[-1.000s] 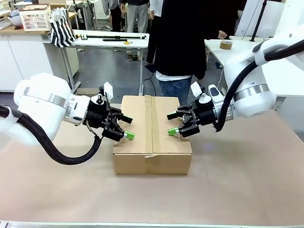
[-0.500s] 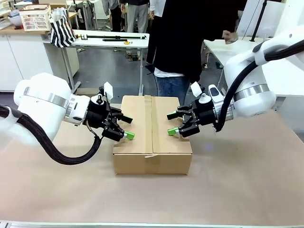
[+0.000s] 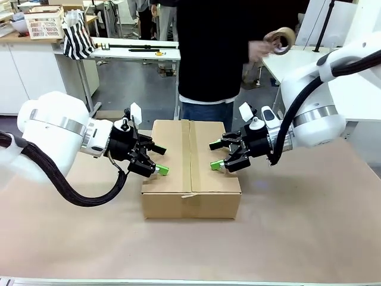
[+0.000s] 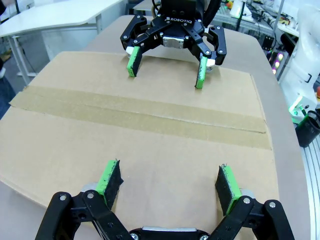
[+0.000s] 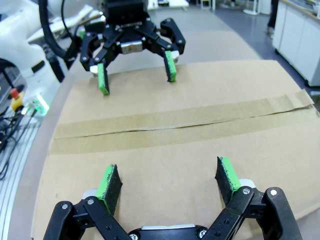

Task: Pack the gift set into the box.
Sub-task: Press and hold the closed box until the human finishes sealing it.

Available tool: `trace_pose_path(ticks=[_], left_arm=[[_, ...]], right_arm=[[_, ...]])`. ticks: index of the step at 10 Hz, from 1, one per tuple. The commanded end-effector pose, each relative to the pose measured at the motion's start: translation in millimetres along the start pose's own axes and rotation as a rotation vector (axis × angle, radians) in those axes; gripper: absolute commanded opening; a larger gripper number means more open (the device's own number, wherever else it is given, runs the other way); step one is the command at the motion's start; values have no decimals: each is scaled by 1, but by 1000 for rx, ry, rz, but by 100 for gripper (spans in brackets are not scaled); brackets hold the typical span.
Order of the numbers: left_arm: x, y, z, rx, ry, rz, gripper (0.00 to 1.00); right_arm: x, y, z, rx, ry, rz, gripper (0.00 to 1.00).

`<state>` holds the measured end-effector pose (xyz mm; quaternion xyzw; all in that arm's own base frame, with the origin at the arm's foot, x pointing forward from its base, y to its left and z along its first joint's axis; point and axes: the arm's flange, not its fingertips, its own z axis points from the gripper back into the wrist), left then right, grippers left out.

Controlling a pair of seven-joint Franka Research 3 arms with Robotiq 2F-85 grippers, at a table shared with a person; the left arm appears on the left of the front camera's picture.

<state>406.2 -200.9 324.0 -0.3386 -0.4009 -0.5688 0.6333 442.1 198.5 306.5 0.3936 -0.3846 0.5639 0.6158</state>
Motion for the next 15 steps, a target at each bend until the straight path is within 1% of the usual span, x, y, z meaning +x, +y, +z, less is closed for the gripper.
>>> trace_pose_path(ticks=[1, 15], left_arm=[[-3, -2, 0, -10, -4, 5, 100], [-3, -2, 0, -10, -4, 5, 100]], right_arm=[[-2, 2, -3, -13, -14, 17, 100], [-2, 2, -3, -13, -14, 17, 100]])
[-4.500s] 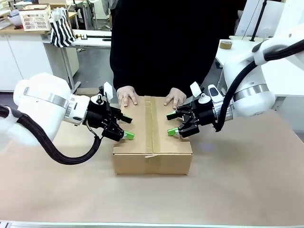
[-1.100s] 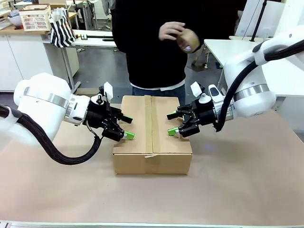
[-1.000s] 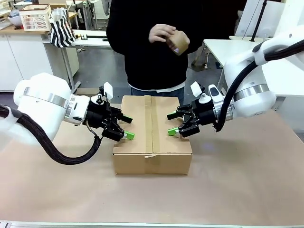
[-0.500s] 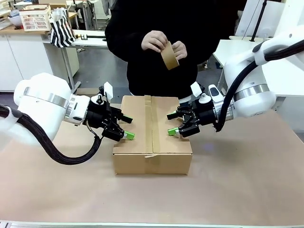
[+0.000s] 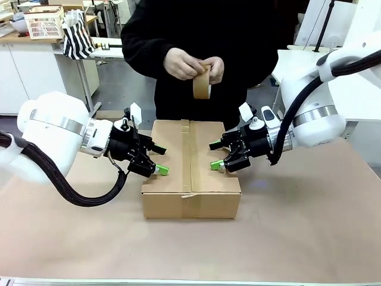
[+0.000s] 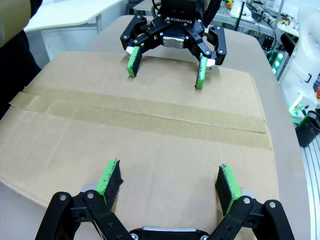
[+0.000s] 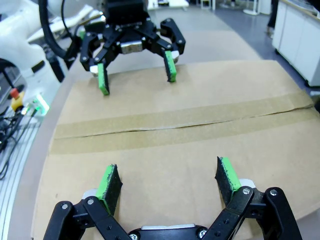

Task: Pack the gift set into the box.
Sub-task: Press and hold the closed box until the human finishes sealing it.

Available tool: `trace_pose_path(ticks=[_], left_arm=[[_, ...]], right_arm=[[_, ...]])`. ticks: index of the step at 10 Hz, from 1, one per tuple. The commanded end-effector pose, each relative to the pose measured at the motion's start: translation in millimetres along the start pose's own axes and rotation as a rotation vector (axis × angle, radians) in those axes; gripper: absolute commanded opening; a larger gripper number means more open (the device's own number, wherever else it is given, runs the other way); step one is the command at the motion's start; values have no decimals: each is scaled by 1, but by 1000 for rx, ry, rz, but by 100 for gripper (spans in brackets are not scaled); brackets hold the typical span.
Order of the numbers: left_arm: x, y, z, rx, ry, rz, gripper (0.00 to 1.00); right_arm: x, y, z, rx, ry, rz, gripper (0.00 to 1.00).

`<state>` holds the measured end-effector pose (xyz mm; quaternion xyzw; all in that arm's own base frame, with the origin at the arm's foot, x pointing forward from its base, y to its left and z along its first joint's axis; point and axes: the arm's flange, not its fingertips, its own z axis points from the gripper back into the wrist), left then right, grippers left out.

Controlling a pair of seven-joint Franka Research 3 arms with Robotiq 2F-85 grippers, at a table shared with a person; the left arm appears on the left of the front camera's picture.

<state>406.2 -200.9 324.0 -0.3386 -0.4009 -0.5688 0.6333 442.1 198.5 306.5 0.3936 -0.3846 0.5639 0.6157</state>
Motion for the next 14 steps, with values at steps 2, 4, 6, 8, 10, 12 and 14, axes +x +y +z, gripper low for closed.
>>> trace_pose_path(ticks=[2, 4, 6, 8, 10, 12, 14], left_arm=[[-3, -2, 0, -10, -4, 5, 100], [-3, -2, 0, -10, -4, 5, 100], [-3, -2, 0, -10, -4, 5, 100], [-3, -2, 0, -10, -4, 5, 100], [-3, -2, 0, -10, -4, 5, 100], [-3, -2, 0, -10, -4, 5, 100], [-3, -2, 0, -10, -4, 5, 100]], right_arm=[[-2, 2, -3, -13, -14, 17, 100], [-2, 2, -3, -13, -14, 17, 100], [-2, 2, -3, -13, -14, 17, 100], [-2, 2, -3, -13, -14, 17, 100], [-2, 2, -3, -13, -14, 17, 100], [-2, 2, -3, -13, -14, 17, 100], [-2, 2, -3, -13, -14, 17, 100]])
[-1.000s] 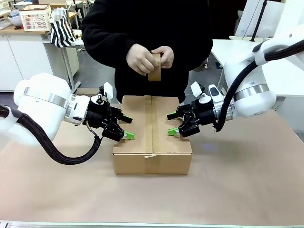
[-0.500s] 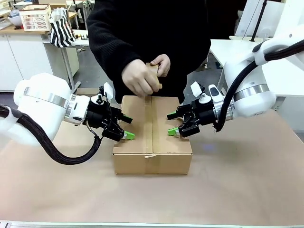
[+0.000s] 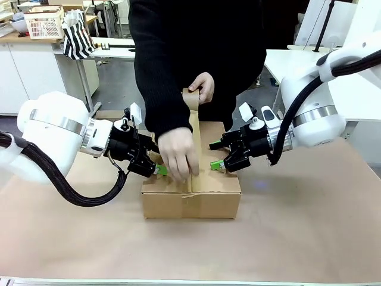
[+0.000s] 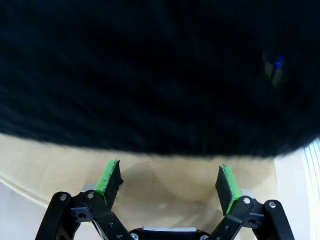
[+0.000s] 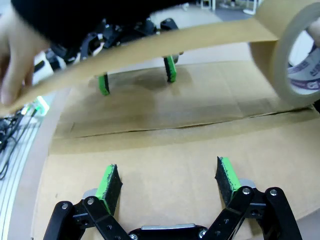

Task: Pack the gift set into the box.
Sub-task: Press and hold the closed box until the human finishes sealing it.

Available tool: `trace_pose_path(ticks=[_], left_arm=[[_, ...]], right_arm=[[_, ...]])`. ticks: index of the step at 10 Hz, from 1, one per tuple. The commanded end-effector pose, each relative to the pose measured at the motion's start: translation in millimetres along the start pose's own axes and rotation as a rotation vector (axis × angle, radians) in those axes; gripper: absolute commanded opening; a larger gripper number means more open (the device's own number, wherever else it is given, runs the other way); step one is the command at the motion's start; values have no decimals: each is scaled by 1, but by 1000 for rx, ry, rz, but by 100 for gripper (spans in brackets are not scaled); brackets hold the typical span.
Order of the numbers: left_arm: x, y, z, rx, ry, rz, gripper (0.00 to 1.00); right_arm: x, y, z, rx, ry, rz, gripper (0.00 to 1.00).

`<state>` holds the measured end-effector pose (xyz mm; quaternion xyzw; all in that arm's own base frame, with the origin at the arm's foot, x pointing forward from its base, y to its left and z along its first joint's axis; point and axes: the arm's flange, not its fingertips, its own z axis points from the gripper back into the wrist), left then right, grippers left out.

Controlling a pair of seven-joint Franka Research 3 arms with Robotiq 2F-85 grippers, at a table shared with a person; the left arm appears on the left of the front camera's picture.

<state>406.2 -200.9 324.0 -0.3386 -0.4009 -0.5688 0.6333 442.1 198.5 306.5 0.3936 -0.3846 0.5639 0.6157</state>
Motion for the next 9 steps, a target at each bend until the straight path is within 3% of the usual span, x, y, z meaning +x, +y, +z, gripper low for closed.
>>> trace_pose_path(ticks=[1, 9], left_arm=[[-3, -2, 0, -10, -4, 5, 100], [-3, -2, 0, -10, -4, 5, 100]], right_arm=[[-2, 2, -3, -13, -14, 17, 100], [-2, 2, -3, -13, -14, 17, 100]])
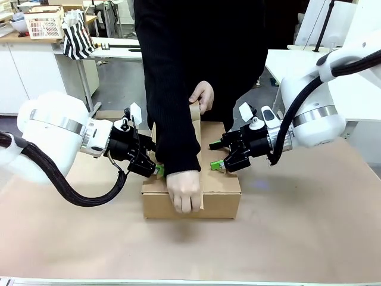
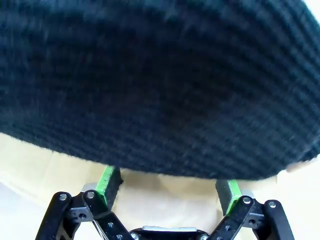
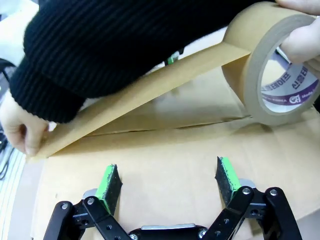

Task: Pack the gift set into the box.
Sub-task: Press and hold the closed box until the human finishes sealing it.

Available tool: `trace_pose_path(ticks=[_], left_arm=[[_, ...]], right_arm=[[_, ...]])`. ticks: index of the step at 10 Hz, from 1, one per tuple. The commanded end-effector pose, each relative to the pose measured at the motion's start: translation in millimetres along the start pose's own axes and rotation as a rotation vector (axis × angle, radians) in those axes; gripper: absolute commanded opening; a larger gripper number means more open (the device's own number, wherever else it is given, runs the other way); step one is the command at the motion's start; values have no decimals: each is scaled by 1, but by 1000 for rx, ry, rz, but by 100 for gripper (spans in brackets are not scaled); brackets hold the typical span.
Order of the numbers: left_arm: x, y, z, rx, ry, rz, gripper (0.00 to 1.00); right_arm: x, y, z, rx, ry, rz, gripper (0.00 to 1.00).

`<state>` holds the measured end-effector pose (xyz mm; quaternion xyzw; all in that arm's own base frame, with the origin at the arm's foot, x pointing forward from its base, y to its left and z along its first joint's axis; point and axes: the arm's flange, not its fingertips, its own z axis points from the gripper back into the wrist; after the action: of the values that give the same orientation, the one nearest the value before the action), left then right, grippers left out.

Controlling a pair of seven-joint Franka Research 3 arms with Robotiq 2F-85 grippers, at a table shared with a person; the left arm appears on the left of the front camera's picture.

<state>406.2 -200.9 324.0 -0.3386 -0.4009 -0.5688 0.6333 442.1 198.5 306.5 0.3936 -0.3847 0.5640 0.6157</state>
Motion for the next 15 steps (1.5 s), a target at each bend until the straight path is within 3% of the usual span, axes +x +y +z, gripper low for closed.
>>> trace_pose_path(ticks=[1, 15], left_arm=[[-3, -2, 0, -10, -4, 5, 100], [-3, -2, 0, -10, -4, 5, 100]], right_arm=[[-2, 2, -3, -14, -14, 17, 100], [-2, 2, -3, -14, -14, 17, 100]])
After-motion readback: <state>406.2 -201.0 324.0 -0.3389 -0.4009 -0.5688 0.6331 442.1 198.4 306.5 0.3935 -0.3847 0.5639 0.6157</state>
